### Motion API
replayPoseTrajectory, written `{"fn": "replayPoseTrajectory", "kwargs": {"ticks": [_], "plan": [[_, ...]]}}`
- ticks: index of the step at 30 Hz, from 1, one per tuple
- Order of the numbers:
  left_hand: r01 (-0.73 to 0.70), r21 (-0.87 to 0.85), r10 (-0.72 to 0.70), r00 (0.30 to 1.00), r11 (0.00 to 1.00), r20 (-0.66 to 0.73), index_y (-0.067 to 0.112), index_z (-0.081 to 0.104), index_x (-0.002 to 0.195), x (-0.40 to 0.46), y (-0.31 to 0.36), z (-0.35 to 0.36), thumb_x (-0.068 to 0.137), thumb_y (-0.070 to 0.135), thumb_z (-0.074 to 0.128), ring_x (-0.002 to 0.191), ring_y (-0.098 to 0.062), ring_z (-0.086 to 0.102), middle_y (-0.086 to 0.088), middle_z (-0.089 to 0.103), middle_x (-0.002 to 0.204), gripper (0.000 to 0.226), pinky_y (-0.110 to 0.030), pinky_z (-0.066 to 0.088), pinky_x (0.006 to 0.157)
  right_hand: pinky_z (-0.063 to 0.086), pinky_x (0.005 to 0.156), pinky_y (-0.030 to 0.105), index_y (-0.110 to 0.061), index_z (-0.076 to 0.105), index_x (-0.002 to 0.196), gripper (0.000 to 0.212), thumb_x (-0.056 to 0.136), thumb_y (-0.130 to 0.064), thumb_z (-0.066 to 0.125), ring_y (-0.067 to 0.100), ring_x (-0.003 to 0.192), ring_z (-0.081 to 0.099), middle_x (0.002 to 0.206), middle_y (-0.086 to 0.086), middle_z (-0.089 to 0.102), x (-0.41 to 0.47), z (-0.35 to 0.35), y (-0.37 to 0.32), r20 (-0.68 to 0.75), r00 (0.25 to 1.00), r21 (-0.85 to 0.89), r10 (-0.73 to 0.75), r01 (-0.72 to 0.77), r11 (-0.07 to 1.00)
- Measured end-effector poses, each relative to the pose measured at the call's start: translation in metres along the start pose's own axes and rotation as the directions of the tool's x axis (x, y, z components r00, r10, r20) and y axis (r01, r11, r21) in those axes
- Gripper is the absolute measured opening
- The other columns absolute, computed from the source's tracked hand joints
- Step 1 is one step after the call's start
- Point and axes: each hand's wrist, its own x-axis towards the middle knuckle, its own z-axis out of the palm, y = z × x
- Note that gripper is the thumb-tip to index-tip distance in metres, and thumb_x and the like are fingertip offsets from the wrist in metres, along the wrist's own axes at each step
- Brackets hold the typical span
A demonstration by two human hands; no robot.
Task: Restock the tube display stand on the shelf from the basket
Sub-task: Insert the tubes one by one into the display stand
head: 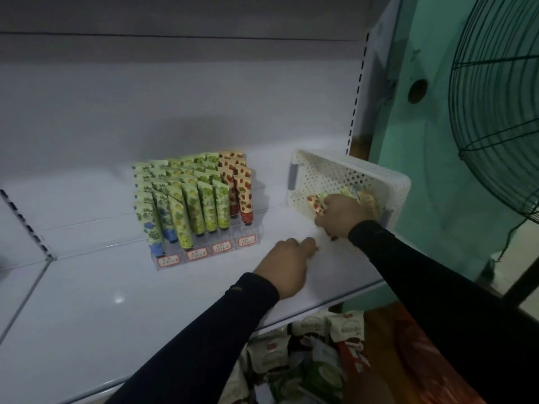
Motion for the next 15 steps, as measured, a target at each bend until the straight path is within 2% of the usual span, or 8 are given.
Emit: {"fn": "replayPoseTrajectory", "kwargs": {"ticks": [2, 3, 6, 8, 10, 11, 15], "plan": [[0.046, 0.003, -0.046, 0.999, 0.999, -0.005, 0.009, 0.042, 0.126, -0.008, -0.006, -0.007, 0.087, 0.001, 0.048, 0.093, -0.034, 0.052, -0.021, 0.056, 0.105, 0.04, -0.036, 0.039, 0.07, 0.037, 0.057, 0.026, -0.01, 0.052, 0.076, 0.017, 0.078, -0.014, 0.068, 0.02, 0.073, 0.05, 0.073, 0.002, 0.052, -0.008, -0.001, -0.009, -0.041, 0.998, 0.21, -0.045, 0.053, 0.976], [0.067, 0.003, -0.067, 0.998, 0.998, -0.011, 0.009, 0.042, 0.127, -0.013, -0.009, -0.01, 0.087, 0.002, 0.049, 0.095, -0.035, 0.052, -0.021, 0.056, 0.107, 0.041, -0.035, 0.036, 0.07, 0.037, 0.056, 0.025, -0.013, 0.051, 0.074, 0.019, 0.077, -0.014, 0.07, 0.017, 0.069, 0.05, 0.068, -0.001, 0.051, -0.012, 0.0, -0.013, -0.059, 0.996, 0.295, -0.069, 0.083, 0.952], [0.114, -0.026, -0.115, 0.993, 0.993, -0.034, 0.011, 0.047, 0.129, -0.028, -0.022, -0.017, 0.086, 0.005, 0.051, 0.102, -0.032, 0.05, -0.017, 0.055, 0.112, 0.044, -0.031, 0.036, 0.074, 0.036, 0.058, 0.022, -0.017, 0.054, 0.075, 0.021, 0.082, -0.026, 0.072, 0.009, 0.063, 0.049, 0.067, -0.005, 0.052, -0.019, 0.004, -0.026, -0.081, 0.991, 0.445, -0.108, 0.133, 0.886], [0.13, -0.031, -0.132, 0.99, 0.991, -0.058, 0.013, 0.051, 0.13, -0.041, -0.032, -0.02, 0.086, 0.006, 0.051, 0.105, -0.03, 0.049, -0.014, 0.055, 0.113, 0.045, -0.03, 0.038, 0.079, 0.041, 0.06, 0.026, -0.015, 0.053, 0.068, 0.029, 0.084, -0.032, 0.071, 0.013, 0.062, 0.052, 0.067, 0.0, 0.055, -0.021, 0.009, -0.033, -0.079, 0.989, 0.498, -0.127, 0.149, 0.854], [0.146, -0.045, -0.15, 0.985, 0.988, -0.085, 0.014, 0.053, 0.131, -0.054, -0.041, -0.024, 0.086, 0.007, 0.05, 0.108, -0.029, 0.05, -0.012, 0.056, 0.116, 0.046, -0.032, 0.042, 0.086, 0.051, 0.066, 0.036, -0.008, 0.059, 0.074, 0.03, 0.084, -0.033, 0.072, 0.024, 0.071, 0.064, 0.076, 0.012, 0.065, -0.023, 0.017, -0.037, -0.057, 0.99, 0.56, -0.13, 0.14, 0.817], [0.156, -0.051, -0.161, 0.981, 0.986, -0.106, 0.015, 0.054, 0.131, -0.059, -0.046, -0.026, 0.086, 0.007, 0.049, 0.107, -0.029, 0.051, -0.011, 0.057, 0.116, 0.045, -0.031, 0.042, 0.085, 0.054, 0.067, 0.036, -0.006, 0.061, 0.081, 0.027, 0.084, -0.03, 0.072, 0.027, 0.077, 0.068, 0.082, 0.015, 0.068, -0.024, 0.021, -0.038, -0.043, 0.991, 0.596, -0.125, 0.126, 0.793], [0.198, -0.023, -0.199, 0.965, 0.98, -0.17, 0.015, 0.052, 0.134, -0.076, -0.059, -0.035, 0.091, 0.012, 0.048, 0.103, -0.029, 0.053, -0.01, 0.056, 0.114, 0.043, -0.028, 0.036, 0.075, 0.051, 0.055, 0.019, -0.012, 0.061, 0.099, 0.02, 0.088, -0.026, 0.069, 0.023, 0.079, 0.07, 0.092, 0.014, 0.066, -0.029, 0.028, -0.045, -0.02, 0.989, 0.675, -0.149, 0.124, 0.727]]}}
